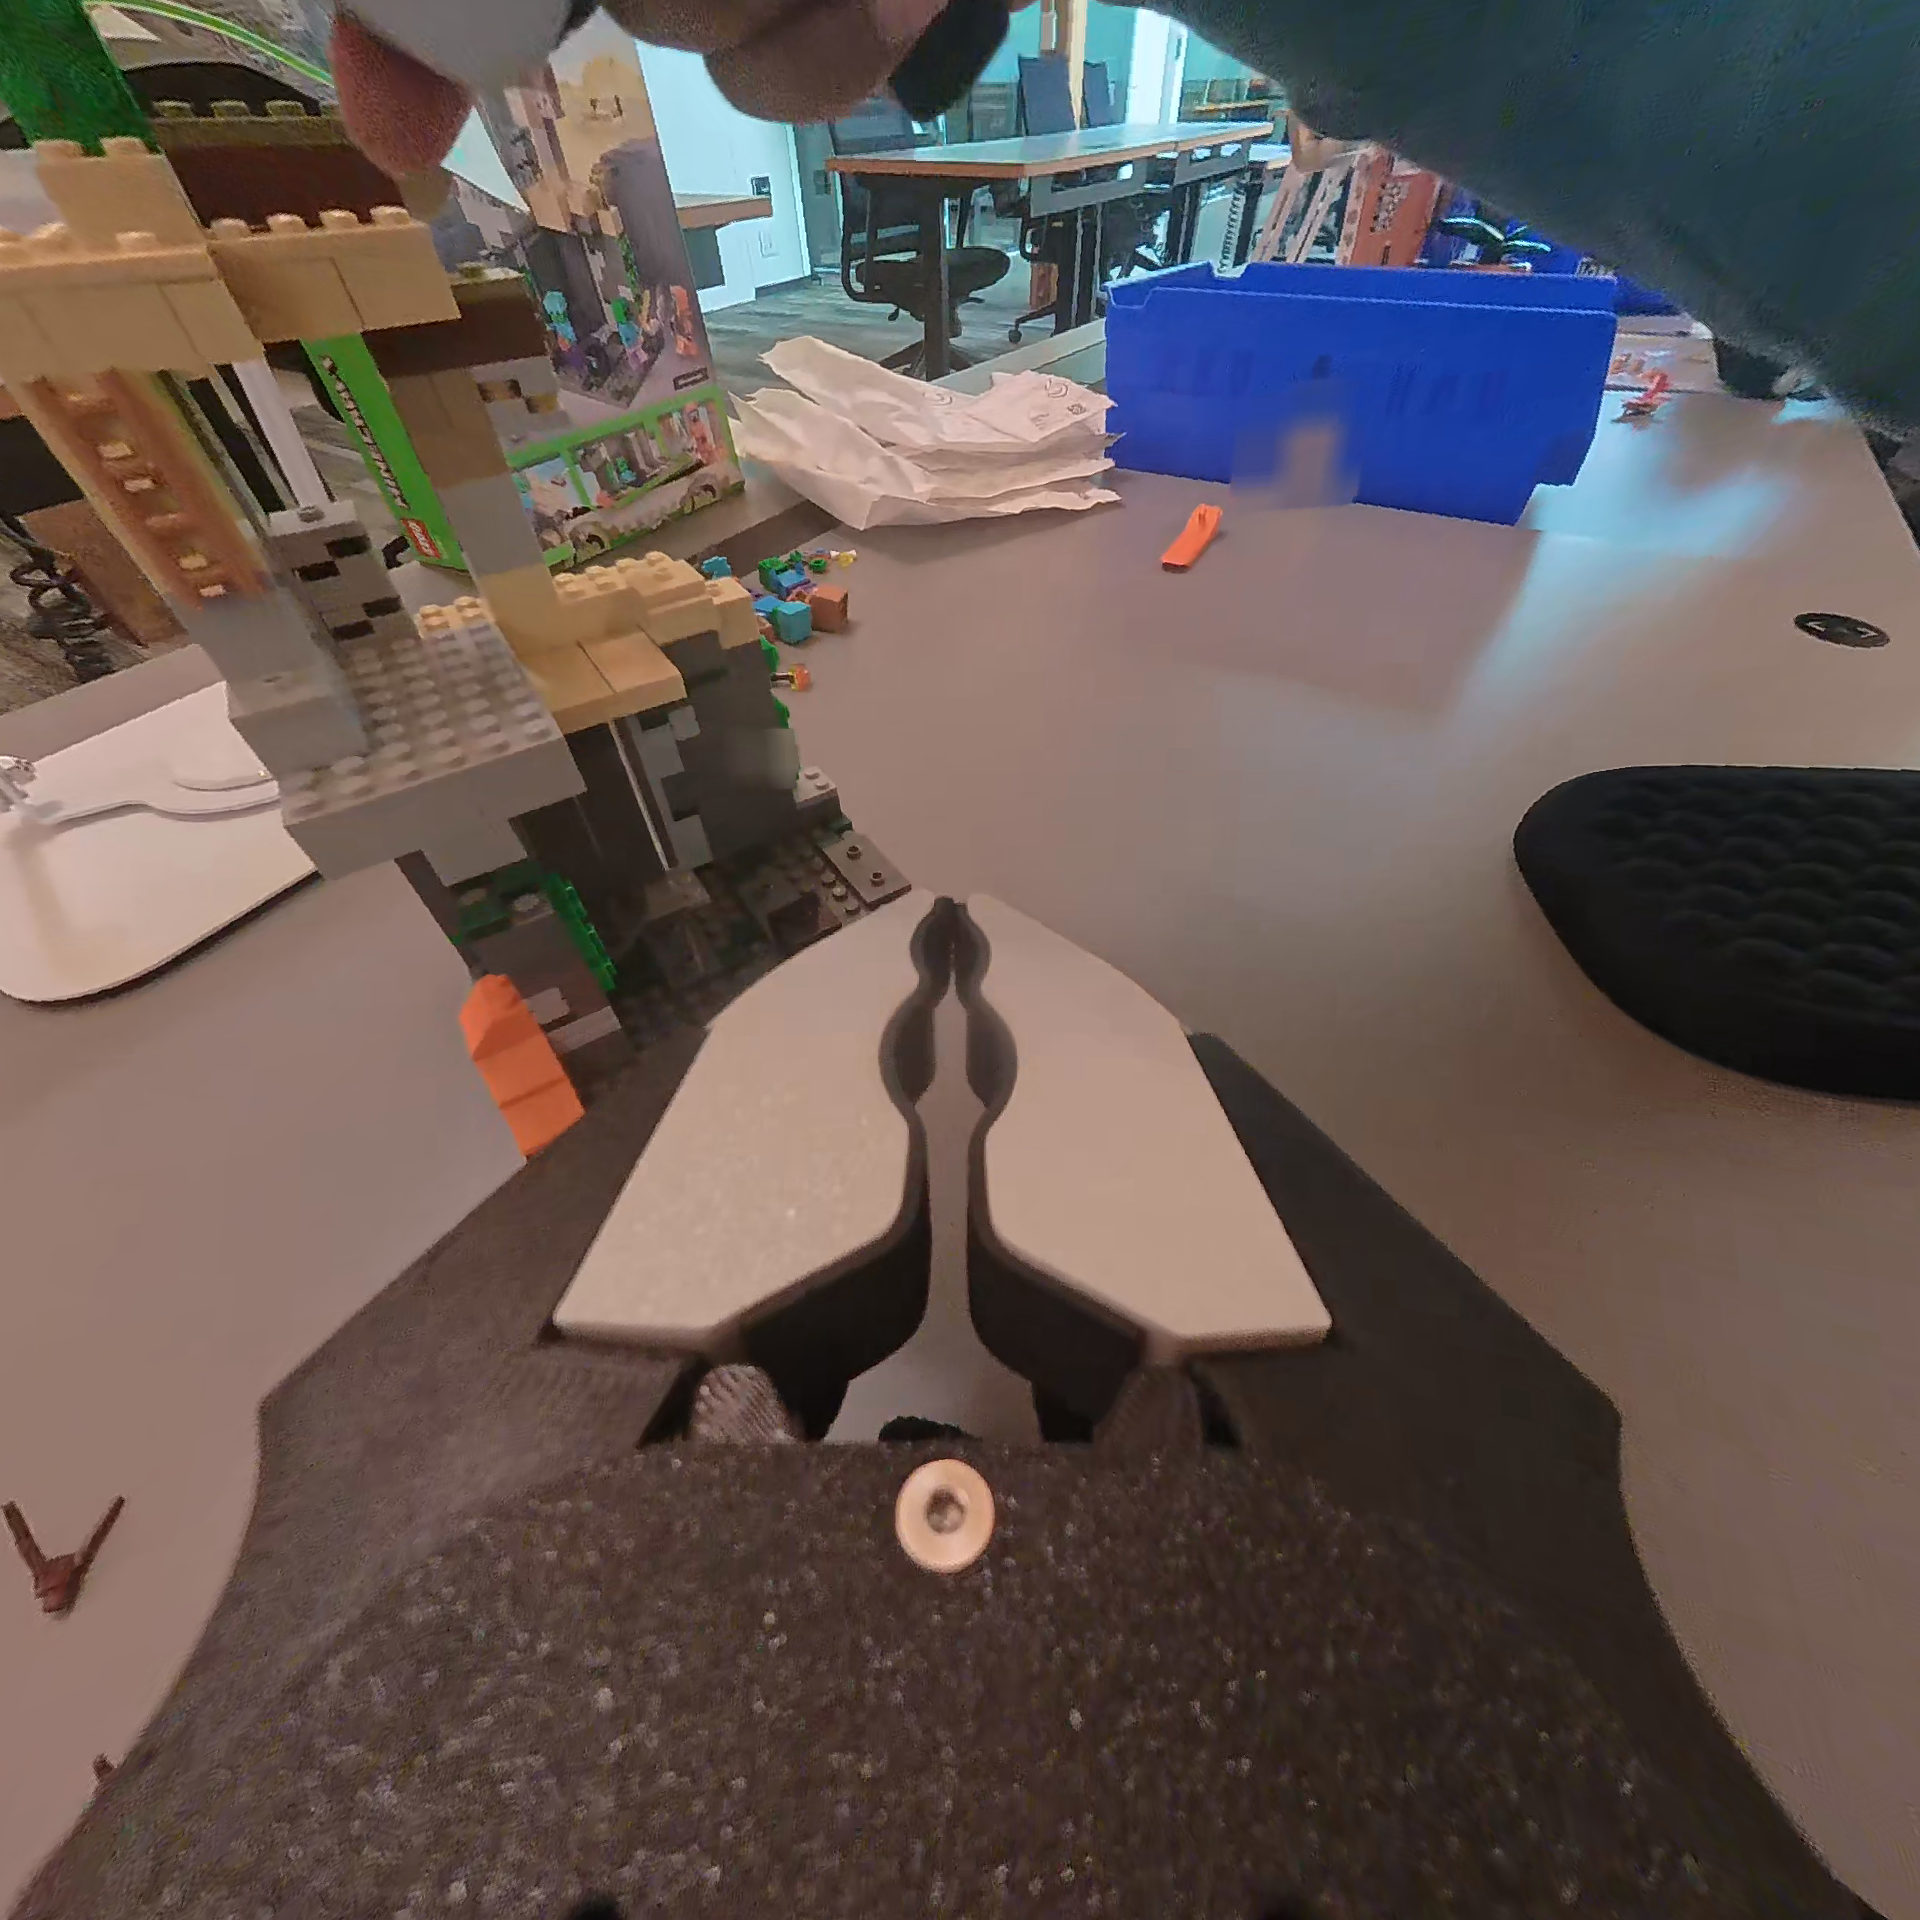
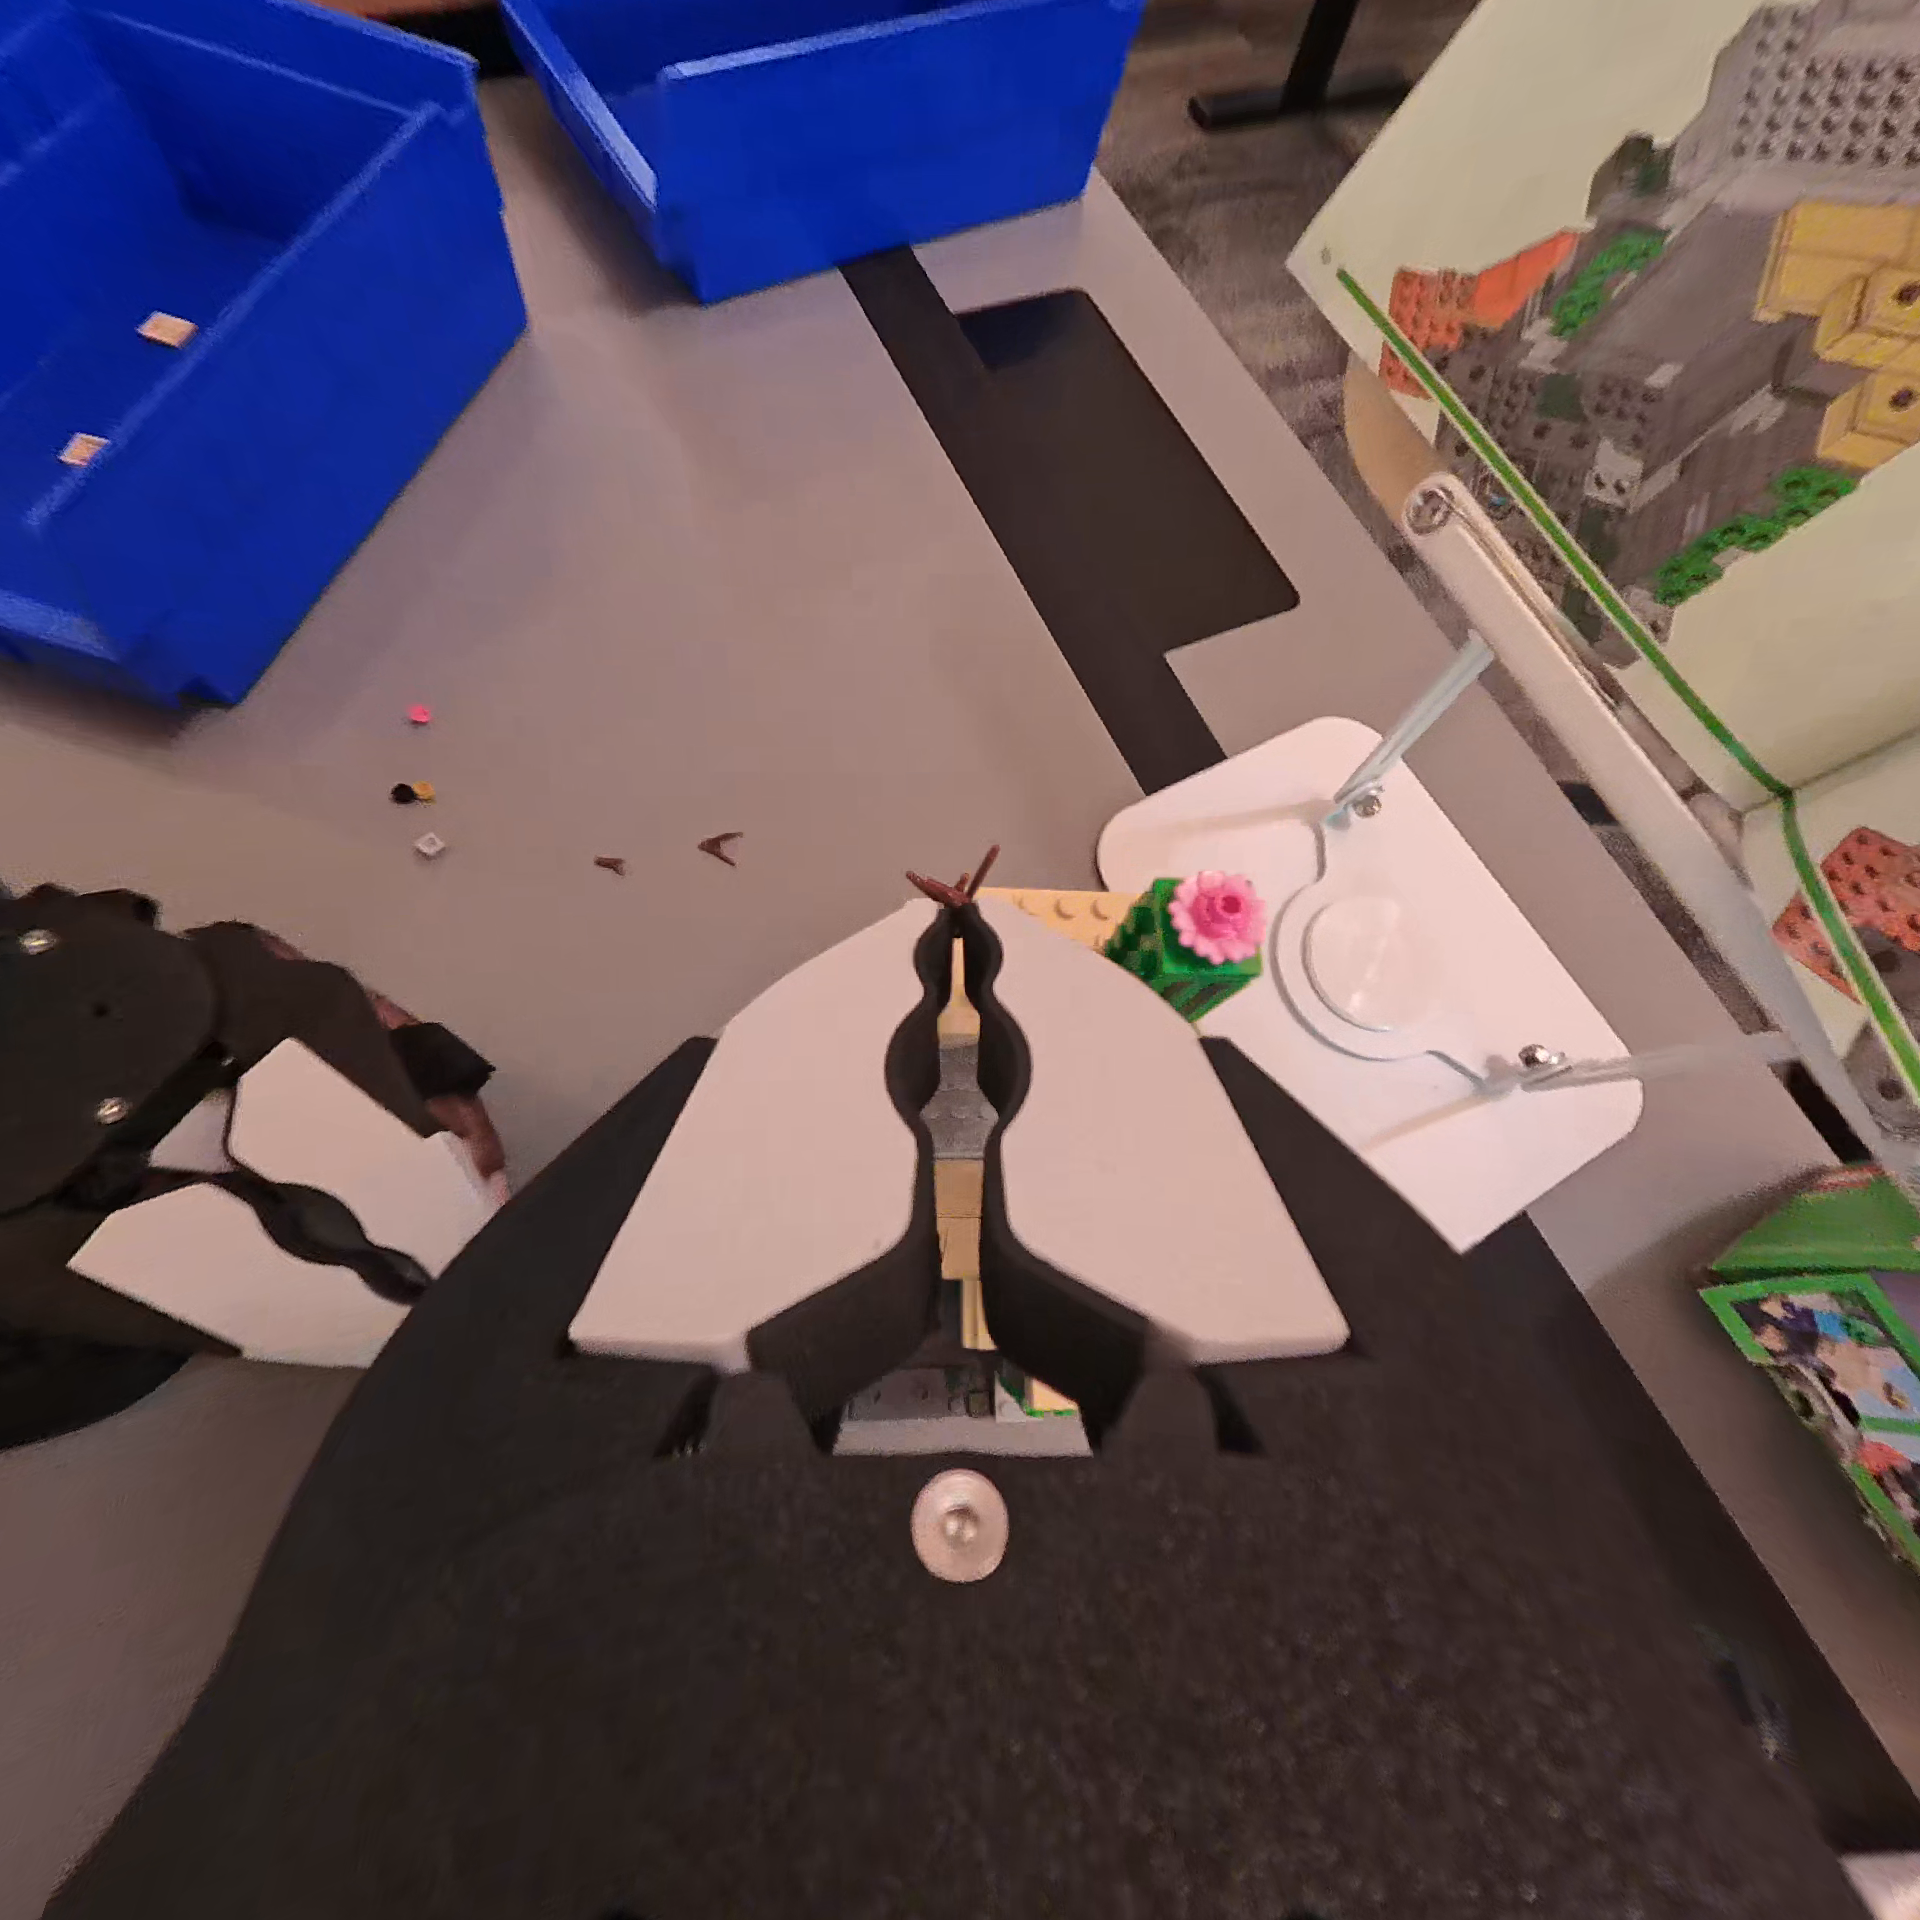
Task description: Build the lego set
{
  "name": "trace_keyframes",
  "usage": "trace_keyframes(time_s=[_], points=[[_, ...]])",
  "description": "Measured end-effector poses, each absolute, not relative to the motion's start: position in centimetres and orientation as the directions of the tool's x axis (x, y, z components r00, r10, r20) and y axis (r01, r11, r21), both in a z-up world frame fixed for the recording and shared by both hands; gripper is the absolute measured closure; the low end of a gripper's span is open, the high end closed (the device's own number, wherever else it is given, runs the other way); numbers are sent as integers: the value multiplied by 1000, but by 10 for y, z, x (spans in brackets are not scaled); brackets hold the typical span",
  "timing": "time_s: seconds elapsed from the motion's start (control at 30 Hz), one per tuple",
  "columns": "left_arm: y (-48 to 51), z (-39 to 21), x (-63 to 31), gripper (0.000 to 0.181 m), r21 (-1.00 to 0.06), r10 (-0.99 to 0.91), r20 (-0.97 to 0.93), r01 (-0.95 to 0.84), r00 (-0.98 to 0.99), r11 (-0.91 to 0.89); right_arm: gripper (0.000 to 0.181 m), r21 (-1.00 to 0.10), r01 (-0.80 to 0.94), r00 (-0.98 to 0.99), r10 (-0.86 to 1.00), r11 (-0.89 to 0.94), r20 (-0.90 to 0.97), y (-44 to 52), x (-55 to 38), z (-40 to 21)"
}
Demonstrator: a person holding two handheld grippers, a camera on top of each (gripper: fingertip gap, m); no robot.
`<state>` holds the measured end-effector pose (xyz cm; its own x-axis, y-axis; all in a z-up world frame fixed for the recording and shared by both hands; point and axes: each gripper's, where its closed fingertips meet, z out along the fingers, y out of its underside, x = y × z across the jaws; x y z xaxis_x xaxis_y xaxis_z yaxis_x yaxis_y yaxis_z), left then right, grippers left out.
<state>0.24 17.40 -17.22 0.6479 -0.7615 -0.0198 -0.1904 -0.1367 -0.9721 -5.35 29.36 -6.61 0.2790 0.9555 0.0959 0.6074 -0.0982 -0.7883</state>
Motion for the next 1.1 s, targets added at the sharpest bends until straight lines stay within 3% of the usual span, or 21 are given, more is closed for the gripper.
trace_keyframes(time_s=[1.1], points=[[180, -167, -6, 181, -974, -710, -72, -204, 701, -102, 180, -716, 614, 465, 885, -332, -12, 302, -57, -81]])
